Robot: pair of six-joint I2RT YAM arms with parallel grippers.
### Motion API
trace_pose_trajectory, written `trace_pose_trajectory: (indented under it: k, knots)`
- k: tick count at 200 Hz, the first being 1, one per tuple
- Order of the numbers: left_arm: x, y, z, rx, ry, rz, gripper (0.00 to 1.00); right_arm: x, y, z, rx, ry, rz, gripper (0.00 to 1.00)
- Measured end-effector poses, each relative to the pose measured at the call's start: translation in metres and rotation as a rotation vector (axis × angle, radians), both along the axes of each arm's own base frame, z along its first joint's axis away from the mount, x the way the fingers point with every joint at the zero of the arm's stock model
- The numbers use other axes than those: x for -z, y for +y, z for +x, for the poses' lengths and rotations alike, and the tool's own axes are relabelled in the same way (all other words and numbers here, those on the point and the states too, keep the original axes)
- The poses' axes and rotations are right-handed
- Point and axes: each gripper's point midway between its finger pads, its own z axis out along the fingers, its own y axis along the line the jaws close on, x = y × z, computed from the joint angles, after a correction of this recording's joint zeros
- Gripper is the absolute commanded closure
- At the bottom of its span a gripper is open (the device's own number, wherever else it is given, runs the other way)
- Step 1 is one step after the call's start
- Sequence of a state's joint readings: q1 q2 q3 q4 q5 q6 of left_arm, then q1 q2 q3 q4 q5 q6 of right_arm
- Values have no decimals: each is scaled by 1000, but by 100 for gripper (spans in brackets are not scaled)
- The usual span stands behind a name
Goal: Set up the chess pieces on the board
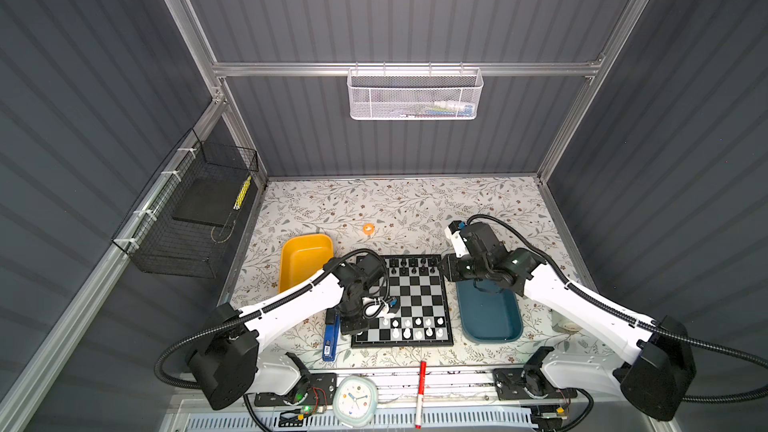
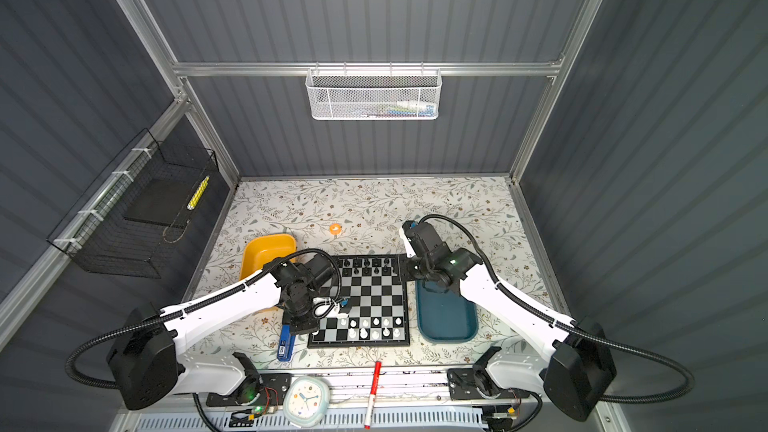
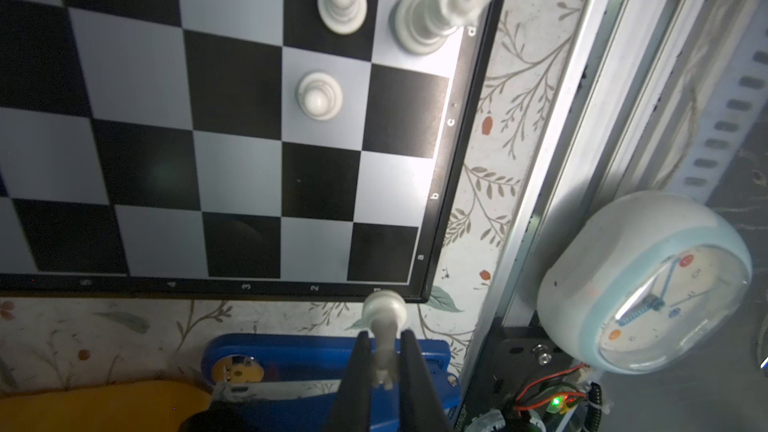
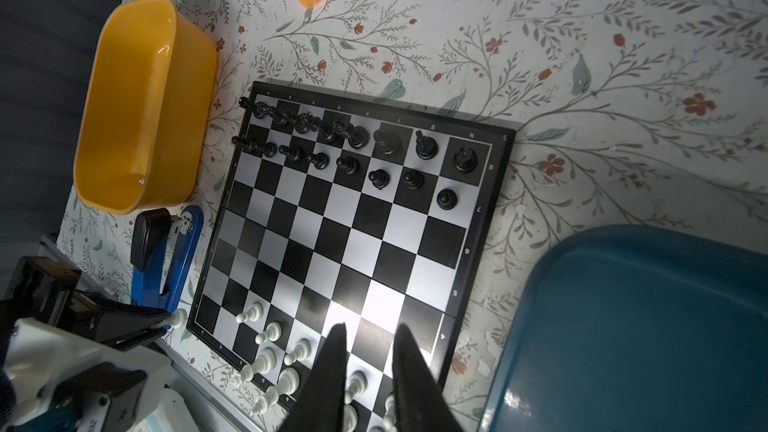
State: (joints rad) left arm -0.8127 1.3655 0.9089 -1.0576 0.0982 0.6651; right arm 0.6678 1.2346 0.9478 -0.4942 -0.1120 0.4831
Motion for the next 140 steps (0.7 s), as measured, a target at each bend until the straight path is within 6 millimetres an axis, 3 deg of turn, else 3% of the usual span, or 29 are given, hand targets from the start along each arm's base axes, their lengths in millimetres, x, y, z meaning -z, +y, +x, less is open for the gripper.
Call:
trace_pose_trajectory:
  k: [140]
  knots:
    - [11,-6,-8,9,9,26,88,13,-2,-4,8,16,-8,76]
